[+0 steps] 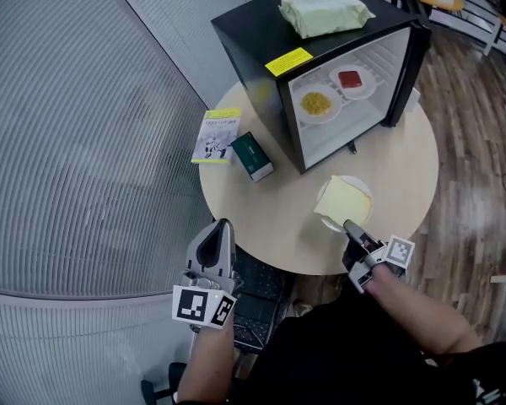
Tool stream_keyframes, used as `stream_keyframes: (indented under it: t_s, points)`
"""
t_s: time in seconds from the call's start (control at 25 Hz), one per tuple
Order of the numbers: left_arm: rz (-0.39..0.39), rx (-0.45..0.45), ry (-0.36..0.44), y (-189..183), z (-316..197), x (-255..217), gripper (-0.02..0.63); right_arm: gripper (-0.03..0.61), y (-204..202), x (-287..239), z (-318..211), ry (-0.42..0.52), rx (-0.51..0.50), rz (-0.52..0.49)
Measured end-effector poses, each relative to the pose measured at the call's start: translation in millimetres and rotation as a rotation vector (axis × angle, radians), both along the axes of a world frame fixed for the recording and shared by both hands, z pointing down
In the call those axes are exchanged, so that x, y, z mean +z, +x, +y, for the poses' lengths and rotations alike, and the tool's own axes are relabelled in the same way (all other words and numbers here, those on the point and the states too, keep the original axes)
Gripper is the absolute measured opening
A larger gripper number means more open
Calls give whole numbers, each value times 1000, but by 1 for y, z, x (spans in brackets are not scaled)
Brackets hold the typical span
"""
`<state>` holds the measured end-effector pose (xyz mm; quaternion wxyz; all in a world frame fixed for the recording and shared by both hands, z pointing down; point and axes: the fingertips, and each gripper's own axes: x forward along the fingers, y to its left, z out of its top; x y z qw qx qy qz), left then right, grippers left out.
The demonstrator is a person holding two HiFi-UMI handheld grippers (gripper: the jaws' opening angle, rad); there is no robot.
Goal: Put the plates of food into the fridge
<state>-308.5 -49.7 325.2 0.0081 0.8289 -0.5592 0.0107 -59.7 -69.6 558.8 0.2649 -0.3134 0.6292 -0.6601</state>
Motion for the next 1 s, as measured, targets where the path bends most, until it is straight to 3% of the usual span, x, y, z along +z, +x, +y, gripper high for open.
stream_keyframes:
  t_s: [0.56, 1.0]
  points:
    - [-44, -90, -21, 43, -62, -7, 3, 100, 39, 13, -90, -29, -71, -16]
    - [-60, -217, -54, 56, -99, 0, 3, 100, 55, 29, -153, -54, -151, 0]
